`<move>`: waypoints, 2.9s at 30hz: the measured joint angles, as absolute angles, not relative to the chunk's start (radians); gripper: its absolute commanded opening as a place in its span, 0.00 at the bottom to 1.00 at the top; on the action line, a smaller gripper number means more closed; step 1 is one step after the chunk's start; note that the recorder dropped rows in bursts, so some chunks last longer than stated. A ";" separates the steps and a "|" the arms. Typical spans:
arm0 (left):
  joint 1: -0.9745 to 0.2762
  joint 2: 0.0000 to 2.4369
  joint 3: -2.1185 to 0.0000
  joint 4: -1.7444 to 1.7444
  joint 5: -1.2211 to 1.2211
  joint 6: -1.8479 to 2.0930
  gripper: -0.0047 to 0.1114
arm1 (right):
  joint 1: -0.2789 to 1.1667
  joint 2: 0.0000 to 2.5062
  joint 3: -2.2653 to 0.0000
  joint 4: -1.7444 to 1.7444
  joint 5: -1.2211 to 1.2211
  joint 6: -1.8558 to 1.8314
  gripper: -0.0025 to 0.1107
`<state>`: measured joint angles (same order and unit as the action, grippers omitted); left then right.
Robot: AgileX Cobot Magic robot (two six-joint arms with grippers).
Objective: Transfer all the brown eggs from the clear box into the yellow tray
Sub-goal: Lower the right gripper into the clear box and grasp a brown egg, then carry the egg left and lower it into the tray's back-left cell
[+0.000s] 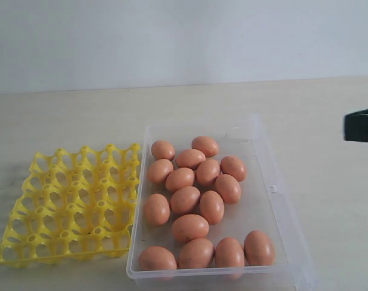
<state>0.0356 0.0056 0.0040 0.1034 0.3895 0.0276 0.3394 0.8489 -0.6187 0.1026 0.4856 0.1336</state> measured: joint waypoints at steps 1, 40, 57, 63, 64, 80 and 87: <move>0.036 0.006 0.004 0.103 0.389 0.028 0.04 | 0.388 0.886 -0.634 0.079 0.465 0.132 0.02; 0.036 0.006 0.004 0.103 0.389 0.028 0.04 | 0.591 1.907 -1.256 -0.022 0.855 0.194 0.48; 0.036 0.006 0.004 0.103 0.389 0.028 0.04 | 0.579 2.042 -1.335 -0.057 0.797 0.208 0.44; 0.036 0.006 0.004 0.103 0.389 0.028 0.04 | 0.579 2.064 -1.357 -0.057 0.822 0.203 0.02; 0.036 0.006 0.004 0.103 0.389 0.028 0.04 | 0.579 2.064 -1.357 -0.057 0.824 0.198 0.02; 0.036 0.006 0.004 0.103 0.389 0.028 0.04 | 0.722 1.803 -1.352 0.195 0.054 -0.383 0.02; 0.036 0.006 0.004 0.103 0.389 0.028 0.04 | 0.786 1.934 -1.352 -0.128 -0.194 -0.019 0.02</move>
